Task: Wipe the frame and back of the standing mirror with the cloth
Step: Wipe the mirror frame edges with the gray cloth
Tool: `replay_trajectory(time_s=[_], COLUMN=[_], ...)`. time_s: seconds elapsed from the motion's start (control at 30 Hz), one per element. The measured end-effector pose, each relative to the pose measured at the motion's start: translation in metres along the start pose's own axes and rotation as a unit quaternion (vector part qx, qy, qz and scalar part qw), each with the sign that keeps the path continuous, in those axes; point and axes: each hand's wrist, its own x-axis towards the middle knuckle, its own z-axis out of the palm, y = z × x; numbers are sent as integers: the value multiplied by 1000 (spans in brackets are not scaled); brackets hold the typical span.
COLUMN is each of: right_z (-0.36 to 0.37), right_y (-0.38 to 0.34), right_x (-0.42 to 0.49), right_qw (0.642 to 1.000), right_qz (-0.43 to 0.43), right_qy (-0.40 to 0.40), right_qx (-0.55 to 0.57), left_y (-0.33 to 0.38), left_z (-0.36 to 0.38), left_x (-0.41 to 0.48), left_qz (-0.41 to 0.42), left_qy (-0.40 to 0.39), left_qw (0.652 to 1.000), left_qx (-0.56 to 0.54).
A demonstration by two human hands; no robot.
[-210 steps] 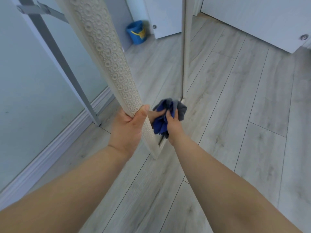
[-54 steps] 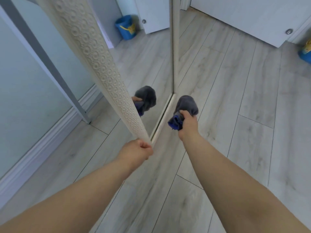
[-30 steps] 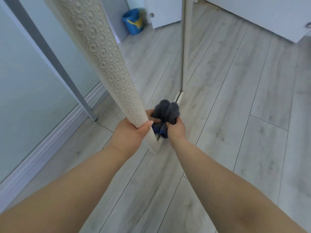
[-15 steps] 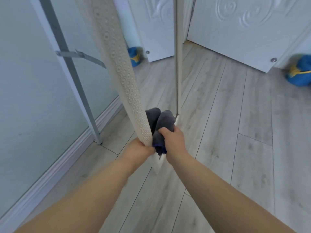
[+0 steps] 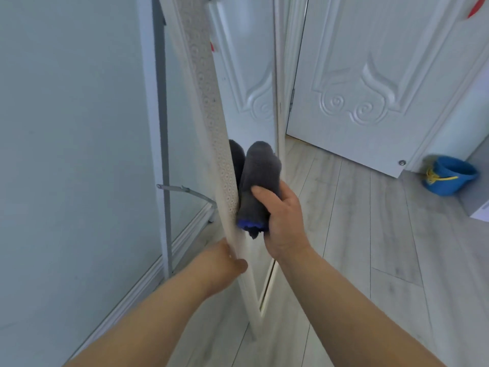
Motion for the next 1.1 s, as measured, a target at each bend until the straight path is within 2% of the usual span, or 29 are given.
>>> replay_trajectory(time_s=[0.13,0.23,0.43,0.6,0.73,0.83,1.1], right_z=[8,5,3,22,56,84,159], right_y=[-33,-34,-27,-48,-98,-146,-282], right_x=[17,19,14,20,24,28,31], right_qw=[971,954,957,960,963,969,979], right_qz=[30,37,100,91,85,82,92], right_qy=[-7,47,165,189,203,202,175], right_qx=[238,294,218,185,156,117,52], left_y=[13,21,30,42,75,111,207], left_z=[-26,-48,-95,-121,-153,-188,-294], left_x=[-11,-20,-27,-29,-44,-63,-137], left_qz=[1,-2,29,39,26,27,17], left_qy=[-38,-48,-13,-47,-87,-88,-127], left_qw=[998,994,988,980,969,959,957], left_qx=[58,95,154,189,231,268,261])
